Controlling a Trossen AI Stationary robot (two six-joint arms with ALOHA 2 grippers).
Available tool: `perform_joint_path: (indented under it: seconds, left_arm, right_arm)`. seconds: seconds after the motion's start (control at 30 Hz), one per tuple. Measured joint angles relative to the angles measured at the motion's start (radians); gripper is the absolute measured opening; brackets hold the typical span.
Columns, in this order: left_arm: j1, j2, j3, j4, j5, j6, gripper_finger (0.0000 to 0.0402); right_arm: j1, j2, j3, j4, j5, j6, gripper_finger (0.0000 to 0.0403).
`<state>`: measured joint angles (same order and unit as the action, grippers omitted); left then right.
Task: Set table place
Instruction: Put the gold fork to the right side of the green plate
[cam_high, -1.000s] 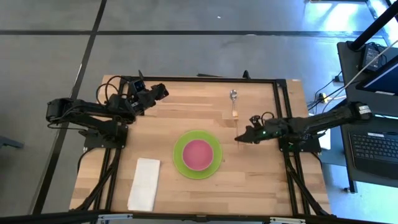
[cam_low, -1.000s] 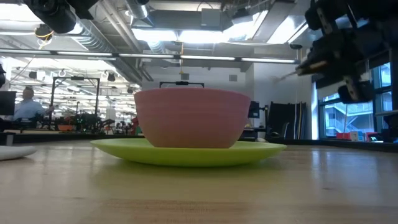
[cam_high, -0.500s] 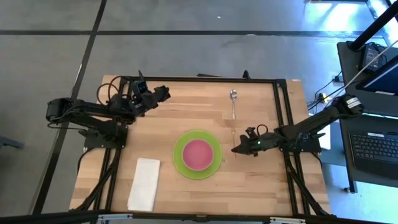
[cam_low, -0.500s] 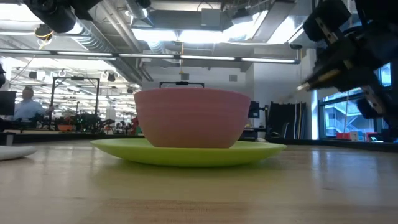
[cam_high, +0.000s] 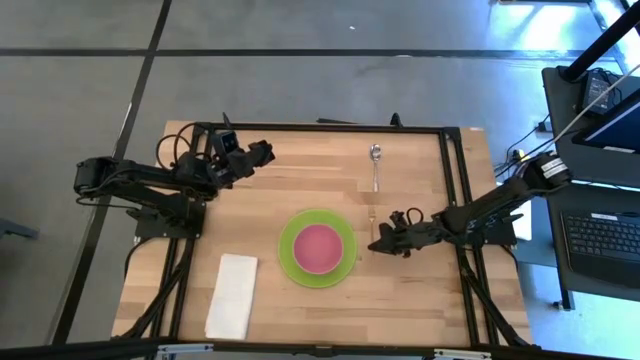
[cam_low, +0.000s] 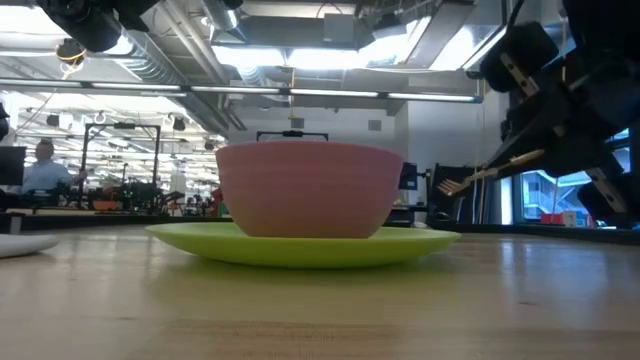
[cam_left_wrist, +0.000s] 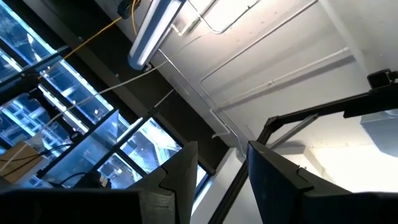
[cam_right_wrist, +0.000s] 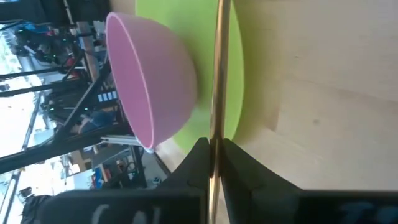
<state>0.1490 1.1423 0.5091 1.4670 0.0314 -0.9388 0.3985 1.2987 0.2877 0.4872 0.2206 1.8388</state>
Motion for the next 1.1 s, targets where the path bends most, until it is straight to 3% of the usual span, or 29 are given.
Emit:
perform_joint_path:
  seconds: [0.53,1.1]
  left_arm:
    - [0.0,0.0,0.0,0.0,0.015,-0.022,0.0133]
    - [0.0,0.0,0.0,0.0,0.015,-0.02,0.0133]
  right_arm:
    - [0.012,0.136,-0.051,0.157,0.025,0.03,0.0024]
    - [0.006,0.292,-0.049,0.404,-0.029,0.078,0.0024]
